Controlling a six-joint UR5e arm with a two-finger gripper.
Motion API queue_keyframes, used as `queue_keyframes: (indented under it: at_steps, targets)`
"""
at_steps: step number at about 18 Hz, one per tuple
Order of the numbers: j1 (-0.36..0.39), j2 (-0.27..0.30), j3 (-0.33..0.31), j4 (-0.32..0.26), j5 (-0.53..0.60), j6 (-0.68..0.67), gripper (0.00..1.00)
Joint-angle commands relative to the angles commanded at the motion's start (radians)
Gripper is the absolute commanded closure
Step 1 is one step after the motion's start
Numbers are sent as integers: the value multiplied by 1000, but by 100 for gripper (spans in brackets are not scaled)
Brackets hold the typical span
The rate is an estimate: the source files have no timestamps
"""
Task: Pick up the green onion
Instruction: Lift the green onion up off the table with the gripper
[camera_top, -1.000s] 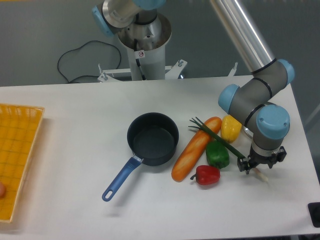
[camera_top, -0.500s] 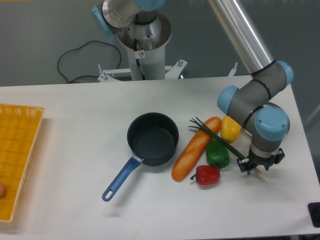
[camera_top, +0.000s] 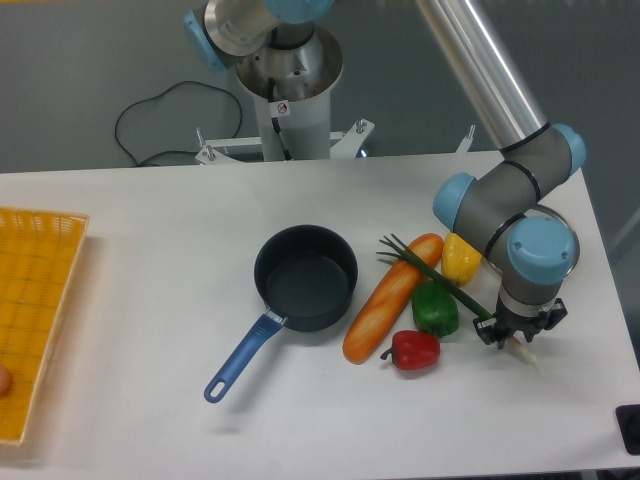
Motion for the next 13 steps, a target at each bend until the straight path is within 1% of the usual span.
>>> queue_keyframes:
  at_steps: [3,4,5,8,9,10,13]
  targets:
    - [0,0,0,0,0,0,71]
    - [0,0,0,0,0,0,77]
    - [0,2,0,0,0,2,80]
    - [0,0,0,0,0,0,87]
    - [0,2,0,0,-2,0,87]
    - [0,2,0,0,-2,0,90]
    - [-6,6,0,-2,-3,0,92]
